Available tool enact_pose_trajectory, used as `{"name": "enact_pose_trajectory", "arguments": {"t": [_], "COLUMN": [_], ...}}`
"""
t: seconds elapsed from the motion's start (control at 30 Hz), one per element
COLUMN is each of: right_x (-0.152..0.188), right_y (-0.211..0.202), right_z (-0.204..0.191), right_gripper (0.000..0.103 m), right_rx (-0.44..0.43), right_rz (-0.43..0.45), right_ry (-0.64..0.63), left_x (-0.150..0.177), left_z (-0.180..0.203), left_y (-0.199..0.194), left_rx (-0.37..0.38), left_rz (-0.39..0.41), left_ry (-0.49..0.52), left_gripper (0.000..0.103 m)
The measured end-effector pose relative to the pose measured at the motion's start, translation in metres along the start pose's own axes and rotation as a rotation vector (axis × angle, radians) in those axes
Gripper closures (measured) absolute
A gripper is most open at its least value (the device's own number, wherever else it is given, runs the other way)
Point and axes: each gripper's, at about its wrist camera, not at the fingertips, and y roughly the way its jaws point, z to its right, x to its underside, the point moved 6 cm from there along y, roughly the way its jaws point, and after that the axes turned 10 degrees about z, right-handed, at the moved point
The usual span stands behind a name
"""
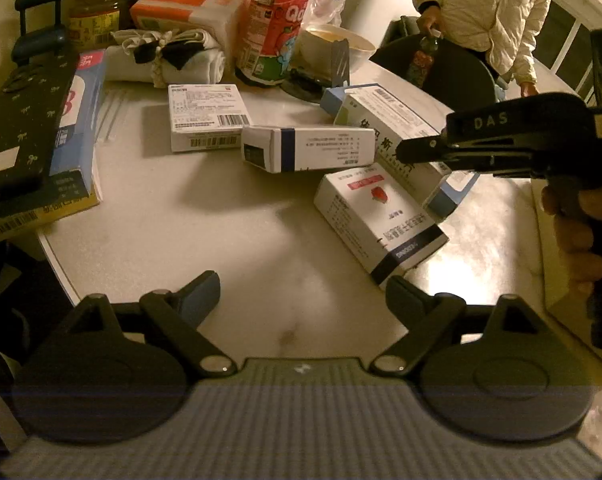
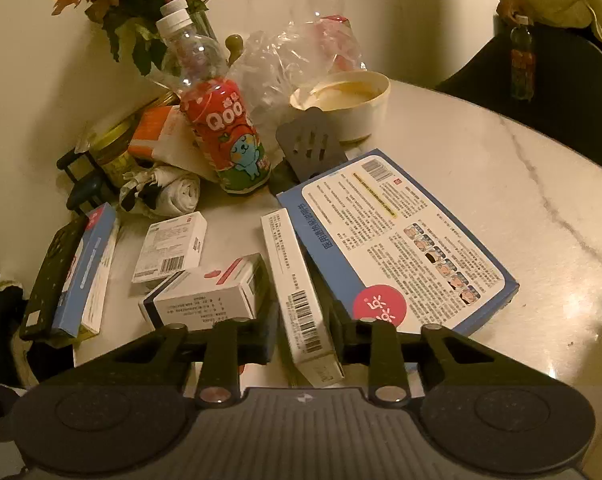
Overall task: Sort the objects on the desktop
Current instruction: 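Grasp the long white barcode box in the pile with the right gripper, then lift the long white box with the right gripper toward the cardboard box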
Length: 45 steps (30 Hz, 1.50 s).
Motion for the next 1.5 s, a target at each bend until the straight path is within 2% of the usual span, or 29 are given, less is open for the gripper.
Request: {"name": "enact_pose_trajectory", "arguments": {"t": [0.37, 0.77, 1.5], "right_x": [-0.008, -0.019, -0.036], "right_y": [-0.022, -0.064, -0.159], "right_z": [0.002, 0.012, 0.072], "right_gripper": [0.081, 0.081, 0.081], "right_rx": [-0.032, -0.047, 0.051], "right_rz": [0.058, 0.149, 0.34], "right_ry": [0.041, 0.091, 0.181], "left_x": [0.001, 0.002, 0.007], "left_z": [0.005, 0.014, 0.031], "left_y": [-0.003, -0.003, -0.003], "left_rx": [0.006, 0.021, 0.053], "left_rz": [0.008, 0.005, -0.009], "left_ry": [-0.007, 0.007, 0.032], "left_gripper": [0.012, 0.012, 0.012]}}
